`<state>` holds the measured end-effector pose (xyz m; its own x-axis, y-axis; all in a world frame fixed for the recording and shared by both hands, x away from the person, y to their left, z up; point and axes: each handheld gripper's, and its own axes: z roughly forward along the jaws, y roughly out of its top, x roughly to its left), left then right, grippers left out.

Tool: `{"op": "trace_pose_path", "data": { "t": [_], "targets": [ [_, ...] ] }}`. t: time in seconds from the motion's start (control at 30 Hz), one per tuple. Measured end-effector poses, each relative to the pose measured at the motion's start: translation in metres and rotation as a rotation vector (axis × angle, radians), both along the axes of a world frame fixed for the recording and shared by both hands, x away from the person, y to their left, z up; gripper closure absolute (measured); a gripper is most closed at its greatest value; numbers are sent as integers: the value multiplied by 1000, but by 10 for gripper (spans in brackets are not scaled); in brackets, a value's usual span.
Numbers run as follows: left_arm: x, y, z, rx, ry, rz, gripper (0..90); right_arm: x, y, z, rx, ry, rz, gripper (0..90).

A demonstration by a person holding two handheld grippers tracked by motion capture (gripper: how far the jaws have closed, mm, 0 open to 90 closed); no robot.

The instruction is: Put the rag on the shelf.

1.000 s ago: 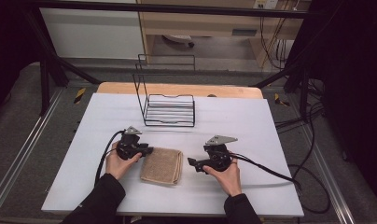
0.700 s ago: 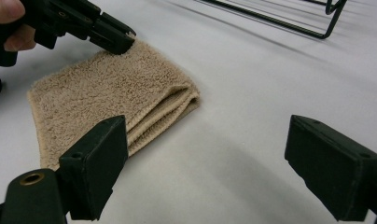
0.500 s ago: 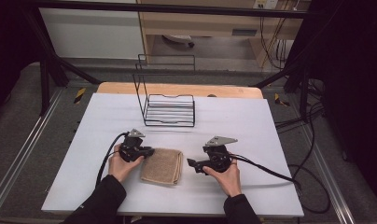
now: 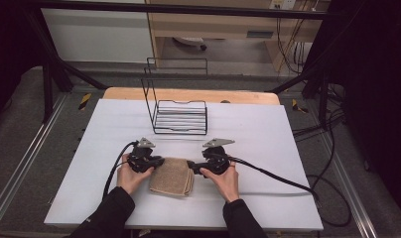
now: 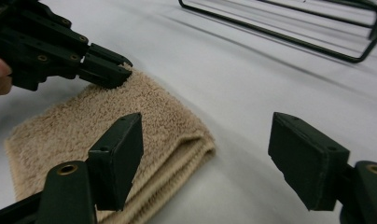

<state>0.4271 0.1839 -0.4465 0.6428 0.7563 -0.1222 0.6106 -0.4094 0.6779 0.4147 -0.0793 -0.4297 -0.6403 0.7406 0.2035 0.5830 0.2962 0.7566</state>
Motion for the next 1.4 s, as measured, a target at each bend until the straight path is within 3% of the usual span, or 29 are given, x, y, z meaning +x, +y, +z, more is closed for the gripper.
{"op": "trace_pose_path", "data": {
  "t": [0.23, 0.43, 0.6, 1.0, 1.23, 1.4],
  "targets": [
    [0, 0, 0, 4, -7, -6, 799, 10, 18, -9, -47, 16, -11, 400],
    [0, 0, 0, 1, -6, -10, 798, 11, 21, -19, -84, 40, -12, 522],
    [0, 0, 0, 5, -10, -13, 797, 9, 20, -19, -89, 53, -2, 615],
    [2, 3, -1, -13, 2, -20, 796, 11, 22, -20, -33, 150, -22, 803],
    [3, 7, 1, -52, 27, -5, 835, 9, 21, -18, -23, 139, -13, 832],
    [0, 14, 9, -92, 6, -7, 844, 7, 20, -12, -4, 119, -11, 835]
  ]
}}
